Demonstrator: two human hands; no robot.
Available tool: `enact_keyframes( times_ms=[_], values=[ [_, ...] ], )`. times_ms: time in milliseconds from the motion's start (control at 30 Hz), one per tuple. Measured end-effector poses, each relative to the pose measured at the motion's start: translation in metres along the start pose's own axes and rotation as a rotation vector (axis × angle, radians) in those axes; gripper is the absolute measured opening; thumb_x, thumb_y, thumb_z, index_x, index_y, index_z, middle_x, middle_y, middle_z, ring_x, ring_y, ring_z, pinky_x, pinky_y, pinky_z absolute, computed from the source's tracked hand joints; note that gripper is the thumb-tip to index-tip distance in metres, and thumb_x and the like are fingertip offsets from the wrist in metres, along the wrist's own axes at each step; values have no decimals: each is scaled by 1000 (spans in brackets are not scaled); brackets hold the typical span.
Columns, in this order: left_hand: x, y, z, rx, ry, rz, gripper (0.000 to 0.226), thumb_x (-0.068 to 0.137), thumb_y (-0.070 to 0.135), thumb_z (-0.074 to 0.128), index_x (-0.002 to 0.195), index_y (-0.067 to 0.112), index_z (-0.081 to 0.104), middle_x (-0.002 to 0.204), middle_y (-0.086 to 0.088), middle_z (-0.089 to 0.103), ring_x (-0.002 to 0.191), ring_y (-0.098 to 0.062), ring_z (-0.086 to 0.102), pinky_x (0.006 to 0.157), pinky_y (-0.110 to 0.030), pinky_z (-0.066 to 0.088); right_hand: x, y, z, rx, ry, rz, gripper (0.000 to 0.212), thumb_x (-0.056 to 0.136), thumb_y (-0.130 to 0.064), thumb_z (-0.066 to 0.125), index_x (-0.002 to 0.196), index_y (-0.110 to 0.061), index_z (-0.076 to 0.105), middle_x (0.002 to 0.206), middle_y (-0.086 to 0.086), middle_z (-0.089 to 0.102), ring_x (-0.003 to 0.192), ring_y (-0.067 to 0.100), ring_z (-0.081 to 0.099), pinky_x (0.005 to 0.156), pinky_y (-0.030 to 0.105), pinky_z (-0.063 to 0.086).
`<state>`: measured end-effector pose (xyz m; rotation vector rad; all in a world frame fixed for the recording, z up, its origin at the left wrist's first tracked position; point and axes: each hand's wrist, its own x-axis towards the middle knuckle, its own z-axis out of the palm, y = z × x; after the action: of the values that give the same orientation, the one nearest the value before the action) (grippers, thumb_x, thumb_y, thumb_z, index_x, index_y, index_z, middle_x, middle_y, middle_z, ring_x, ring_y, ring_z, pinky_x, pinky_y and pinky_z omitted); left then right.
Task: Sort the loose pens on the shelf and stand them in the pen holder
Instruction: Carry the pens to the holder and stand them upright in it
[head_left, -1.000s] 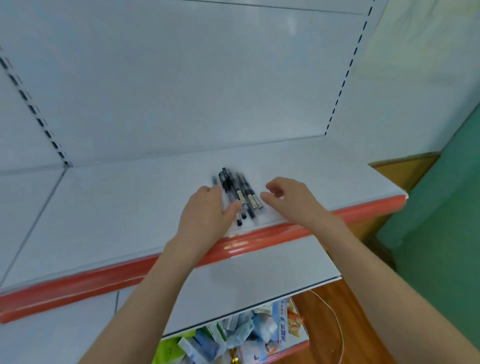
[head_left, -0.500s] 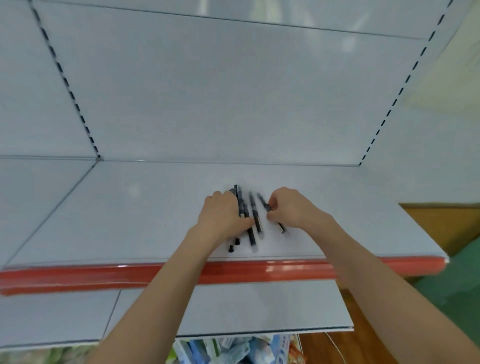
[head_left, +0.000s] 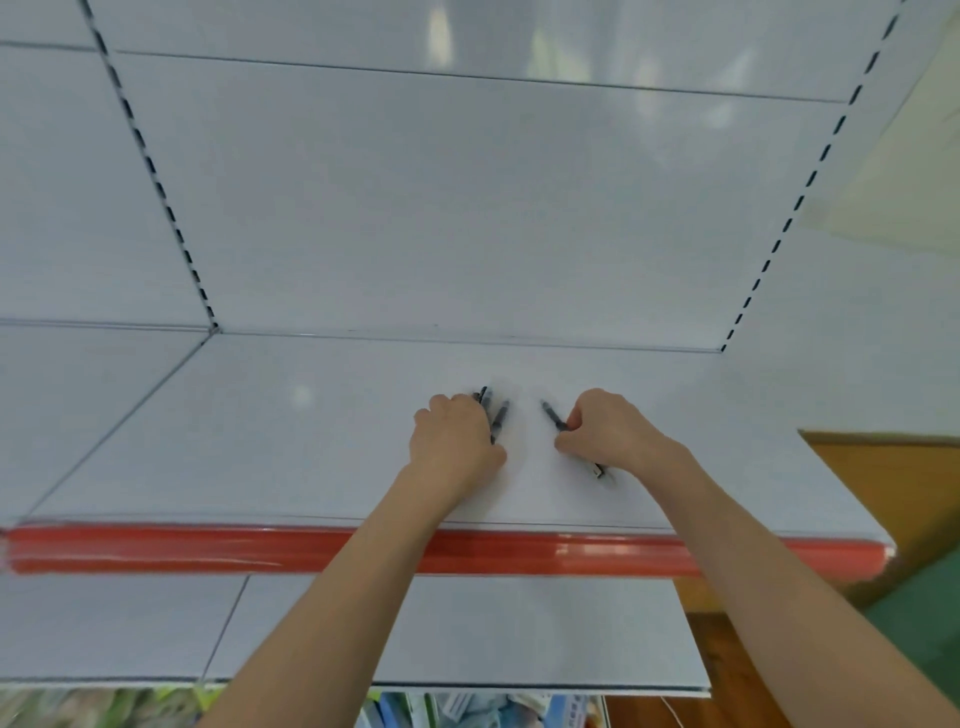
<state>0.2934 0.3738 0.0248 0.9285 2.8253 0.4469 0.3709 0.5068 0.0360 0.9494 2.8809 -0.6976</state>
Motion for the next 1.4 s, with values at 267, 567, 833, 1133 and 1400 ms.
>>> enact_keyframes(
  times_ms=[267, 567, 833, 1133, 1400],
  values=[
    [3, 4, 0, 105, 44, 17, 24, 91, 2, 39, 114, -3, 44, 118, -20, 51, 108, -33, 51, 78, -32, 39, -14, 22, -2, 418, 137, -41, 21, 80, -10, 56, 73, 9, 58, 64, 10, 44, 61, 21, 43, 59, 31, 37],
    [-53, -44, -53, -1373, 139, -90, 1, 85, 4, 60, 85, 4, 59, 61, -4, 59, 54, -12, 55, 52, -21, 48, -31, -42, -20, 1087, 90, -311, 12, 85, 2, 55, 82, -10, 57, 75, 6, 59, 65, 18, 58, 55, 26, 53],
    [-151, -120, -62, -1624, 537, -339, 6, 86, 7, 58, 81, 5, 61, 66, -1, 68, 58, -8, 65, 56, -21, 54, -73, -172, 45, 1316, -372, -532, 21, 85, 7, 48, 90, -13, 54, 72, 6, 65, 61, 17, 66, 55, 27, 54],
    [-255, -247, -79, -1588, 766, -462, 12, 88, 6, 56, 99, 0, 57, 71, -8, 69, 60, -16, 67, 57, -25, 54, -144, -314, 160, 1268, -669, -585, 12, 85, 0, 55, 87, -11, 59, 76, 8, 66, 67, 19, 68, 59, 30, 54],
    [-345, -384, -116, -1386, 936, -554, 11, 86, 6, 59, 97, 4, 58, 68, -8, 63, 48, -6, 60, 47, -15, 48, -205, -461, 245, 1245, -754, -699, 9, 88, -8, 57, 86, -16, 61, 74, 2, 69, 70, 20, 69, 62, 28, 55]
  ],
)
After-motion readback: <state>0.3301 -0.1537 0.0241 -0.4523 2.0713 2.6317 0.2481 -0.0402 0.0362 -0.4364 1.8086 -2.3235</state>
